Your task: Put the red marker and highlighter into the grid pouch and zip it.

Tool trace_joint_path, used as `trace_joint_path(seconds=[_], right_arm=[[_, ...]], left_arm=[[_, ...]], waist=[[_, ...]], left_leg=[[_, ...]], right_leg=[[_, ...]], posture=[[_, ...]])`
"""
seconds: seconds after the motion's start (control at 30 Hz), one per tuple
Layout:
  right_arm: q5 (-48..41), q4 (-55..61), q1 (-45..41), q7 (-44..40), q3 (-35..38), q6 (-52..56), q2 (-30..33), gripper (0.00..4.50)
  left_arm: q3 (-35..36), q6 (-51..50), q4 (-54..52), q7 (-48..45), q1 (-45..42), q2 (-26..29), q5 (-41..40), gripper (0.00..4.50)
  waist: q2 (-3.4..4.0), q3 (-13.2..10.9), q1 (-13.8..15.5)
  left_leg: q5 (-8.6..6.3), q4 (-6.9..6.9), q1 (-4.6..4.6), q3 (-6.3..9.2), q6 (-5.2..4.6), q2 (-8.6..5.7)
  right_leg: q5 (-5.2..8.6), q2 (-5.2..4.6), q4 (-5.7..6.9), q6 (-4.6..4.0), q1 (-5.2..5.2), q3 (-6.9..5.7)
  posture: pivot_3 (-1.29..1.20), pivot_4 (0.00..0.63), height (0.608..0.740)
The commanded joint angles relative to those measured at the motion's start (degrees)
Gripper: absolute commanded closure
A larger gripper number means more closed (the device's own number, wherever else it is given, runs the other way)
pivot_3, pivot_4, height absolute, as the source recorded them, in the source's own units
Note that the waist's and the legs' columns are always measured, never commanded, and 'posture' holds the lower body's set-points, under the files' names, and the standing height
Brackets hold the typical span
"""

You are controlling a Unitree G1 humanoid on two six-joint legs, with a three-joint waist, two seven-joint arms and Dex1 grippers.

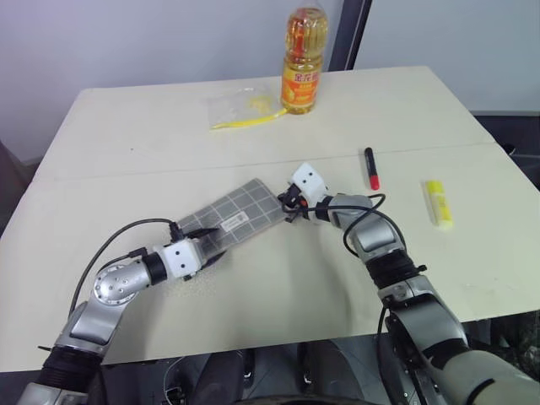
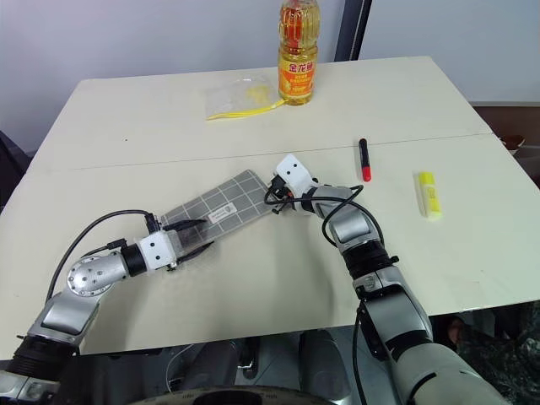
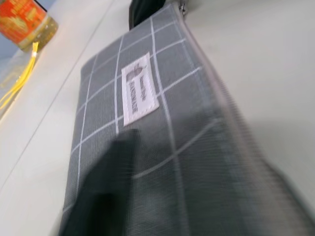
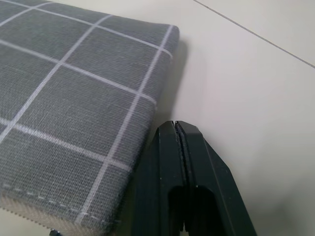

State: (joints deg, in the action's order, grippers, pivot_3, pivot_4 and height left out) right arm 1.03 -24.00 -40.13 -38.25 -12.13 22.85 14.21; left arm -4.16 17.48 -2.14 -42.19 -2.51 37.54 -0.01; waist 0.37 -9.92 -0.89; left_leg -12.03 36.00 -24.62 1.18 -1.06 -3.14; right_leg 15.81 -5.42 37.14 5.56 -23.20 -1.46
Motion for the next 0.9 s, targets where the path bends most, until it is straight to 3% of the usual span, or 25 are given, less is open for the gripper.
trace_joint_path(seconds=[0.03,0.17,0.3,0.5,0.6,0.77,0.9], right_arm=[[-0.1,1.7,0.6,0.5,0.3,0.0,0.1,4.50],[-0.6,3.3,0.7,1.8,2.0,-0.4,0.9,4.50],[-2.0,6.5,0.5,5.0,6.8,0.3,2.6,4.50],[-4.1,16.7,5.9,4.0,11.4,3.7,9.2,4.50],[-6.6,22.8,8.9,2.8,13.5,7.3,11.5,3.65],[-11.1,32.0,11.8,2.2,15.1,12.2,12.0,1.19],[-12.0,34.7,12.0,4.5,14.3,13.6,10.4,1.19]], left_arm=[[2.1,0.2,-0.6,0.1,-0.5,-0.2,-2.5,4.37],[3.2,-4.6,-3.2,0.3,-1.2,-1.7,-6.6,4.44],[4.4,-15.5,-7.8,0.8,-2.8,-4.2,-13.8,4.44],[4.9,-29.0,-11.8,3.0,-7.8,-7.9,-20.6,4.44],[4.5,-31.5,-11.0,3.5,-10.6,-9.3,-21.0,4.50],[3.7,-32.9,-8.9,3.1,-14.2,-11.2,-20.5,4.50],[2.9,-32.8,-7.3,2.0,-16.2,-12.3,-20.2,4.50]], waist=[[0.00,0.0,0.0],[0.00,0.0,0.1],[0.00,0.0,0.3],[-0.03,0.0,0.4],[-0.05,-0.1,0.2],[-0.08,-0.1,0.1],[-0.17,-0.1,0.4]], left_leg=[[0.00,0.00,0.00,0.00,0.00,0.00],[0.00,0.01,0.00,0.00,0.00,0.00],[0.00,0.02,-0.02,0.00,-0.01,0.00],[0.02,0.05,-0.09,0.00,-0.04,-0.01],[0.04,0.03,-0.10,-0.01,-0.06,0.00],[0.04,0.10,-0.10,0.00,-0.07,0.01],[0.04,0.12,-0.10,0.02,-0.07,0.01]], right_leg=[[0.00,0.00,0.00,0.00,0.00,0.00],[0.00,-0.01,0.00,0.00,0.01,0.00],[0.00,-0.01,0.00,0.01,0.01,0.00],[-0.01,0.02,-0.02,0.03,0.17,-0.02],[-0.01,0.07,-0.02,0.04,0.23,-0.02],[-0.01,0.12,0.01,0.04,0.23,-0.01],[-0.01,0.12,-0.01,0.04,0.26,-0.01]], posture=[[0.00,0.150,0.740],[0.00,0.150,0.740],[0.00,0.150,0.740],[0.00,0.150,0.740],[0.00,0.150,0.740],[0.00,0.150,0.740],[0.00,0.150,0.740]])
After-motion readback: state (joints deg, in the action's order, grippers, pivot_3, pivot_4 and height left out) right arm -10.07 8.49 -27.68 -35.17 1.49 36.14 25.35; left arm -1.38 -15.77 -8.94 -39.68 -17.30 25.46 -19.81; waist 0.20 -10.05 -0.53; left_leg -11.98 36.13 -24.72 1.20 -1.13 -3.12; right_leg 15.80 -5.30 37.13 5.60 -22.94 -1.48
